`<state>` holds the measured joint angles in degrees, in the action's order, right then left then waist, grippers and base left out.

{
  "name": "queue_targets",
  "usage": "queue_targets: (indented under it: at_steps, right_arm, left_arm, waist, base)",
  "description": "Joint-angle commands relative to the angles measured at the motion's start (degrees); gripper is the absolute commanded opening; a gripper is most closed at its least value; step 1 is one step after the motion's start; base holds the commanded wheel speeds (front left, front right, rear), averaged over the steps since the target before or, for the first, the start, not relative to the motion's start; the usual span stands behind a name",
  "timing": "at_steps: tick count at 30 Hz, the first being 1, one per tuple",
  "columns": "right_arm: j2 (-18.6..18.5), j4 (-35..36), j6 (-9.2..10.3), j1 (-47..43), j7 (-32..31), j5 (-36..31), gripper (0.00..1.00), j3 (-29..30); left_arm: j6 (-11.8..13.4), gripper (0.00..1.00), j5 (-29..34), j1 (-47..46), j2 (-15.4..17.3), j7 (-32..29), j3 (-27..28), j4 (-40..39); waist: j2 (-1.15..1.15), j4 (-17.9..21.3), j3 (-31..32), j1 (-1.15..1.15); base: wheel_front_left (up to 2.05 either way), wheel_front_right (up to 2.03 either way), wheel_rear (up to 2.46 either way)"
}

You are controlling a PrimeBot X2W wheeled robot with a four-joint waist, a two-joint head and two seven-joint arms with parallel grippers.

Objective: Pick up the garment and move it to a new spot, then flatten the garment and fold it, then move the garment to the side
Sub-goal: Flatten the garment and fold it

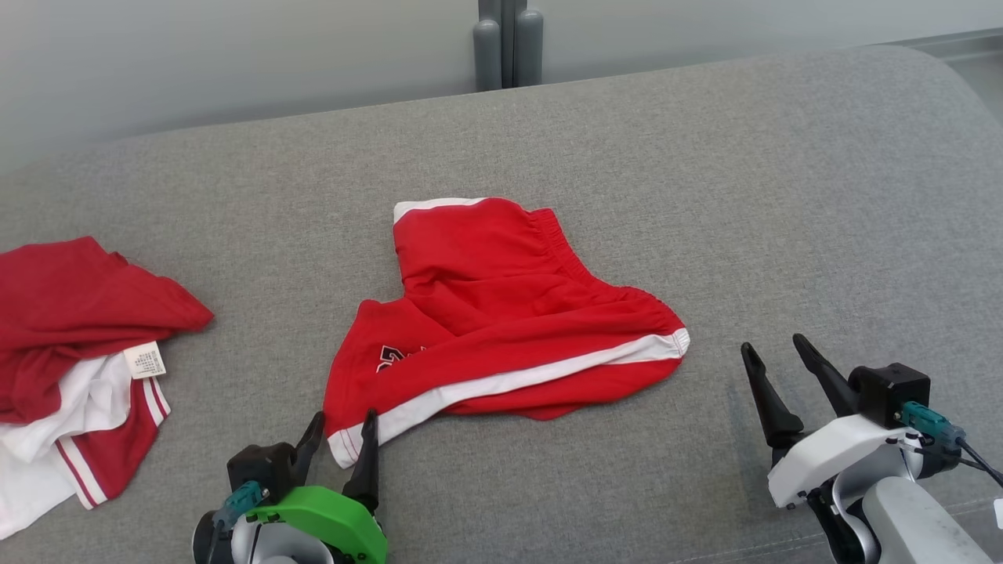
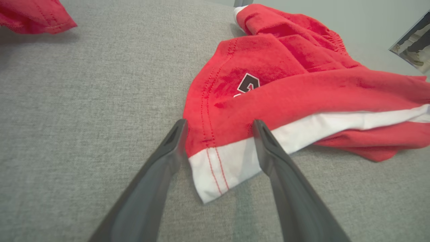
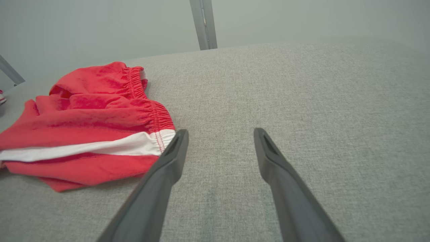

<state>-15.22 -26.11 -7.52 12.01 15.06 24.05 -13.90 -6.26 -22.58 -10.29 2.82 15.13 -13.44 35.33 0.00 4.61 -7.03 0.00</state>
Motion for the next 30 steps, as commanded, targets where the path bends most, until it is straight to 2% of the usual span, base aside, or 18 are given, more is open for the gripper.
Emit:
queue_targets:
  at_steps: [1, 11, 21, 29, 30]
  right_arm:
    - [0.1, 0.3, 0.06, -0.5, 0.1, -0.3, 1.00, 0.1]
    - [1.4, 0.1, 0.06, -0.8, 0.1, -0.2, 1.00, -1.0]
    - [1.5, -0.2, 0.06, 0.0, 0.2, 0.5, 1.00, -1.7]
    - [2.0, 0.0, 0.06, -0.2, 0.2, 0.5, 1.00, -1.4]
    - [2.0, 0.0, 0.06, -0.3, 0.2, 0.5, 1.00, -1.3]
  left_arm:
    - [0.3, 1.00, -0.4, -0.4, 0.1, 0.0, 0.1, 0.4]
    - [0.4, 1.00, -2.2, 0.8, 0.2, 0.0, 0.4, 0.9]
    - [-0.7, 1.00, -4.6, -0.2, 0.2, 0.0, -0.8, 1.6]
    - [-1.1, 1.00, -4.1, -1.0, 0.2, 0.0, 0.0, 0.3]
    - [-1.2, 0.90, -4.1, -0.8, 0.2, 0.0, 0.0, 0.0]
  waist:
    - [0.00, 0.3, -0.2, 0.00]
    - [0.00, -0.4, -0.2, 0.00]
    - [0.00, -0.3, -0.2, 0.00]
    - [0.00, 0.0, -0.5, 0.00]
    - [0.00, 0.0, -0.6, 0.00]
  base:
    - [0.00, 0.00, 0.00]
    - [0.00, 0.00, 0.00]
    - [0.00, 0.00, 0.00]
    - [0.00, 0.00, 0.00]
    - [0.00, 0.00, 0.00]
